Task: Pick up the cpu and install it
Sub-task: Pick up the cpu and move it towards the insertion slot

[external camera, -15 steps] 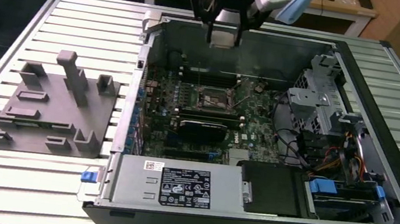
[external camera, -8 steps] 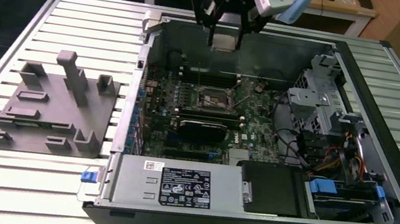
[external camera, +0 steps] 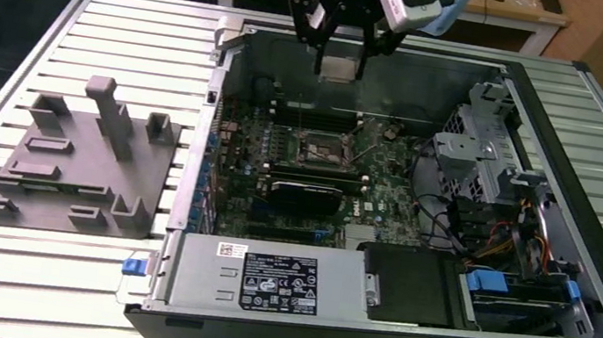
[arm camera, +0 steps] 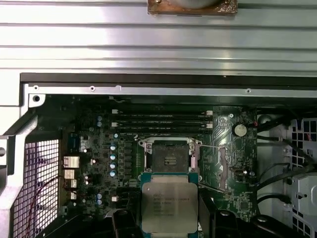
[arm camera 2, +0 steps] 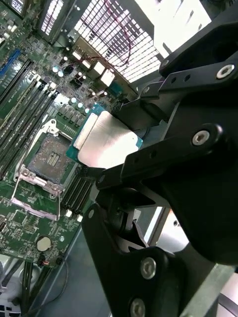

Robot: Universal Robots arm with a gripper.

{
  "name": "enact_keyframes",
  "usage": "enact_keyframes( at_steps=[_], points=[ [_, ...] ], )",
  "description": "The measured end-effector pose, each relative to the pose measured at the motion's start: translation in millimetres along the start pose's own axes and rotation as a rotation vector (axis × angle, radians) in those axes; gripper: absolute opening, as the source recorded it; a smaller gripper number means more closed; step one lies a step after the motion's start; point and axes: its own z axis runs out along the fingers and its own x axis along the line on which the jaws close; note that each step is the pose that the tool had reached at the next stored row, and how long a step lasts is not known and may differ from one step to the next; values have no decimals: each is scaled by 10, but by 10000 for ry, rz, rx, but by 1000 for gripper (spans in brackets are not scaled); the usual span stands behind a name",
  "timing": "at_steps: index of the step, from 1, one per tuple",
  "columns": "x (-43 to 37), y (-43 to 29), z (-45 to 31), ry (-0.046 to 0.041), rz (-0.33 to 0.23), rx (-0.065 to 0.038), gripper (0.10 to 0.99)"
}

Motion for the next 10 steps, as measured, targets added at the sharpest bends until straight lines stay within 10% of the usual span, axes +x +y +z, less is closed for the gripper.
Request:
enact_keyframes(
  at_steps=[10],
  points=[
    [-29, -4, 98, 0, 1, -1, 541]
  ],
)
